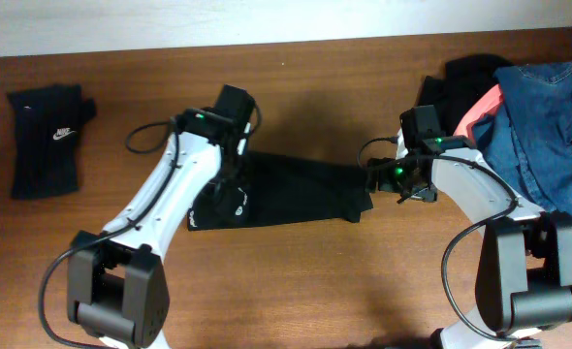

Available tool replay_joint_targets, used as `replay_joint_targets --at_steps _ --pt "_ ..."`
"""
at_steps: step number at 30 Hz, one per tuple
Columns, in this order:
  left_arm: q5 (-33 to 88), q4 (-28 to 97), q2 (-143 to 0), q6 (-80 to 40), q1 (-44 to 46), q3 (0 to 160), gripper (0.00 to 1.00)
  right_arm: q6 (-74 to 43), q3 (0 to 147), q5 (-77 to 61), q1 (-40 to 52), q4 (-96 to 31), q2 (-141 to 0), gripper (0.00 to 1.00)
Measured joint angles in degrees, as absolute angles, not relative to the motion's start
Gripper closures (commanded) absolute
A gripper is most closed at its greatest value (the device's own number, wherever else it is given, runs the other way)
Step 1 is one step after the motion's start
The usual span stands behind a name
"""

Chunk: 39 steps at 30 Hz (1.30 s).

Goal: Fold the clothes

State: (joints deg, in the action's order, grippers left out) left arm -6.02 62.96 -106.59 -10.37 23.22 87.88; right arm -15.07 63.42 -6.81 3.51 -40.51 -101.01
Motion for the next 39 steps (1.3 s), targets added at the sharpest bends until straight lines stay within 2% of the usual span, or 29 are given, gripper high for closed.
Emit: replay_joint_targets --at_steps 20,32,39 --pt "-9.91 54.98 -106.59 -18.65 37.06 87.88 0.99 -14.76 63.40 -7.05 3.11 -40.18 -101.01 0.01" --pt "-9.91 45.84 -106.72 -23.53 40.97 87.88 0.99 -12.88 63.42 -12.01 -7.44 -41.50 -101.01 0.02" --pt "-9.54 39.51 -109.82 -25.04 43.27 87.88 0.99 -12.64 63.42 -12.80 -8.49 -41.74 -101.01 0.01"
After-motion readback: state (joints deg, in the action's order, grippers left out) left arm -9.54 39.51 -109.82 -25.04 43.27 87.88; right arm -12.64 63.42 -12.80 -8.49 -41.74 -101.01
